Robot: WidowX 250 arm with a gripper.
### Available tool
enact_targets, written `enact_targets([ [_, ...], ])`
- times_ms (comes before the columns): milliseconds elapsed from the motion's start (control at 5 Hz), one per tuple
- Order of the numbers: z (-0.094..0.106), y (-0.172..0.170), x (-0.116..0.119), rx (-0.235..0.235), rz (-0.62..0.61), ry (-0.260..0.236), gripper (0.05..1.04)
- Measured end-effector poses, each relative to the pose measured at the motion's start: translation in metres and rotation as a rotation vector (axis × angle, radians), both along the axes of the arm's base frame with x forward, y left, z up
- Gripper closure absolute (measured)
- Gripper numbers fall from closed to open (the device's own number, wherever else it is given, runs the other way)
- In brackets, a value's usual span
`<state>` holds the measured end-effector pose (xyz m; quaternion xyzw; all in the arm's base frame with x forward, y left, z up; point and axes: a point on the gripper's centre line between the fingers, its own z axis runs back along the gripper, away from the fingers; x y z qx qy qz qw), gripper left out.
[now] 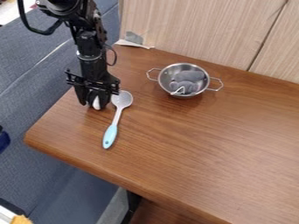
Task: Move the sushi on the right side of the table
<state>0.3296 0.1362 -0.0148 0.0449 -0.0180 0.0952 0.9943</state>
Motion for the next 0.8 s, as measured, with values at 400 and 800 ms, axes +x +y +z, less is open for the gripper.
enact_targets([
  [400, 0.01, -0.017, 0.003, 0.026, -0.045, -0.026, 0.525],
  [800, 0.065, -0.049, 0.023, 0.022, -0.09, -0.178, 0.525],
])
